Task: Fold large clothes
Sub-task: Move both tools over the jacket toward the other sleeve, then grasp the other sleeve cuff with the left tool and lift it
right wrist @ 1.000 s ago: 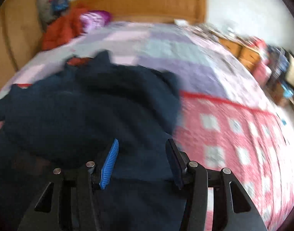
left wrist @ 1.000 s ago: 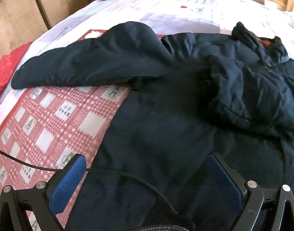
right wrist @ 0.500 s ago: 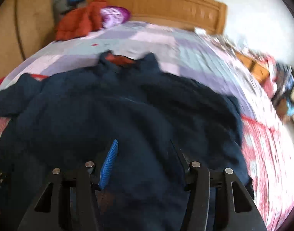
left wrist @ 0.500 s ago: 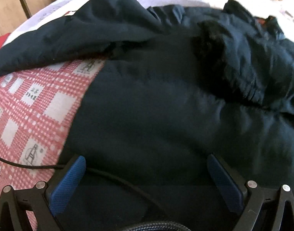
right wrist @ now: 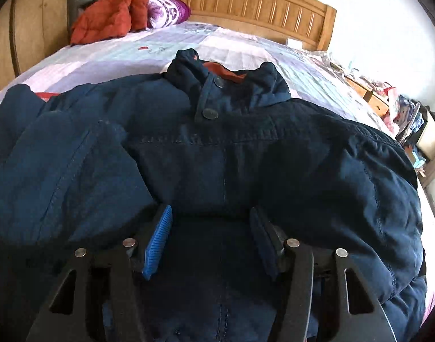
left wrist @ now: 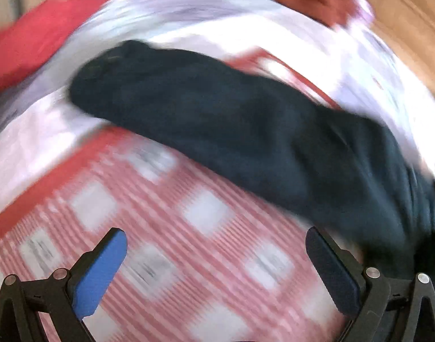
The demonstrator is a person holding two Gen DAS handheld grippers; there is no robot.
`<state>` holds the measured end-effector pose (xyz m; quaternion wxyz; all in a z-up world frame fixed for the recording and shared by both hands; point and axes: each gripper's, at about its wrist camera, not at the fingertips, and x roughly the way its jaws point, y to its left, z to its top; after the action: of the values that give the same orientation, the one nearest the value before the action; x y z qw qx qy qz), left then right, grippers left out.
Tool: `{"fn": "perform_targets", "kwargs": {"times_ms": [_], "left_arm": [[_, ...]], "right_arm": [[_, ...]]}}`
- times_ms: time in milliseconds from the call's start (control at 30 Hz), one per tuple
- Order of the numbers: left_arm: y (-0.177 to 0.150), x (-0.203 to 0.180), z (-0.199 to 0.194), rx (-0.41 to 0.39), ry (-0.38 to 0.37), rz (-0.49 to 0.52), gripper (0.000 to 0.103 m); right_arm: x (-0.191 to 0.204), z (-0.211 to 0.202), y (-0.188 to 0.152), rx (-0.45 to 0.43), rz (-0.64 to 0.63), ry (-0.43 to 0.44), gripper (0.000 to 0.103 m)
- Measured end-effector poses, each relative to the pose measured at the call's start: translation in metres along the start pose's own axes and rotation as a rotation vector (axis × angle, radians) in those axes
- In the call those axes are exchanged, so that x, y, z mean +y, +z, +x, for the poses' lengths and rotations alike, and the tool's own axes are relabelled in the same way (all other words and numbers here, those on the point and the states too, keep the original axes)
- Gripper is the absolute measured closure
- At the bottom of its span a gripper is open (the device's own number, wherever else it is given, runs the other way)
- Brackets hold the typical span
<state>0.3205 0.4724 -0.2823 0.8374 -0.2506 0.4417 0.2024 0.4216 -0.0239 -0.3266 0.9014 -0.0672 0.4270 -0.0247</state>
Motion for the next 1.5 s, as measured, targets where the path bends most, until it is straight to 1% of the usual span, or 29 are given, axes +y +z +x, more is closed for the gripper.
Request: {"fn": "perform_targets", "kwargs": {"times_ms": [33,100,167,233,367,433,533,600,633,700,733,767,800,833,867,1000,1100,1133,1233,1300,1333,1400,1433,1500], "left_arm": [[0.016,0.021,0.011,0.012,0.003,-0.069,0.0],[0.032,0.04,0.028,0.029,0.008,-0.13,0.0],[0.048,0.059,0.05,0.063,-0.028,-0.199,0.0],[0.057,0.071,0.069,0.083,-0.044,-0.25,0.0],[0.071,0.08,0.093,0.08,-0.068,-0.322,0.0],[0.082,0.077,0.104,0.071,-0.069,-0.331,0.0],[0.098,0.071,0.119,0.085,-0.04,-0.347,0.0],[0.106,0.073,0.125,0.08,-0.057,-0.381,0.001],[0.112,0.073,0.129,0.072,-0.072,-0.397,0.004],[0.117,0.074,0.128,0.043,-0.092,-0.408,0.024],[0.118,0.074,0.127,0.021,-0.12,-0.417,0.06],[0.118,0.074,0.126,0.018,-0.151,-0.424,0.073],[0.119,0.07,0.122,0.003,-0.157,-0.408,0.076],[0.12,0.065,0.115,-0.014,-0.152,-0.37,0.081],[0.121,0.06,0.109,-0.028,-0.14,-0.338,0.083],[0.133,0.031,0.073,-0.111,-0.097,-0.189,0.085],[0.141,-0.005,0.034,-0.178,-0.1,-0.049,0.086],[0.145,-0.023,0.017,-0.198,-0.112,0.009,0.086],[0.15,-0.071,-0.021,-0.233,-0.157,0.128,0.086],[0.15,-0.102,-0.042,-0.249,-0.197,0.181,0.086],[0.148,-0.126,-0.057,-0.258,-0.232,0.216,0.086],[0.143,-0.157,-0.078,-0.271,-0.28,0.262,0.086],[0.138,-0.181,-0.091,-0.277,-0.315,0.293,0.086],[0.128,-0.217,-0.109,-0.276,-0.365,0.338,0.087]], "right_arm": [[-0.002,0.0,-0.001,-0.002,0.006,0.006,0.042],[-0.002,0.0,-0.002,-0.004,0.013,0.014,0.042],[0.001,0.004,-0.002,-0.004,0.009,0.008,0.042],[0.005,0.004,-0.003,-0.005,0.004,0.0,0.042],[0.004,0.005,-0.003,-0.004,0.003,0.0,0.042],[0.004,0.005,-0.004,-0.003,0.003,0.002,0.042],[0.004,0.006,-0.004,-0.003,0.005,0.005,0.042],[0.003,0.006,-0.004,-0.004,0.007,0.006,0.042],[0.003,0.006,-0.004,-0.003,0.008,0.008,0.042],[0.003,0.006,-0.004,-0.003,0.01,0.011,0.042],[0.002,0.006,-0.004,-0.003,0.011,0.013,0.042],[0.002,0.007,-0.004,-0.003,0.012,0.015,0.042],[0.002,0.007,-0.004,-0.003,0.014,0.015,0.042],[0.002,0.007,-0.004,-0.003,0.014,0.016,0.042],[0.001,0.007,-0.004,-0.003,0.016,0.018,0.042],[0.001,0.008,-0.004,-0.002,0.02,0.023,0.042],[0.001,0.008,-0.004,-0.002,0.02,0.023,0.042],[0.001,0.008,-0.004,-0.001,0.019,0.022,0.042],[0.001,0.008,-0.004,0.0,0.018,0.021,0.042],[0.002,0.008,-0.004,0.001,0.011,0.014,0.042],[0.003,0.008,-0.005,0.003,0.005,0.007,0.042],[0.005,0.008,-0.004,0.009,-0.008,-0.004,0.042],[0.006,0.008,-0.004,0.013,-0.015,-0.01,0.042],[0.007,0.009,-0.002,0.025,-0.031,-0.017,0.042]]}}
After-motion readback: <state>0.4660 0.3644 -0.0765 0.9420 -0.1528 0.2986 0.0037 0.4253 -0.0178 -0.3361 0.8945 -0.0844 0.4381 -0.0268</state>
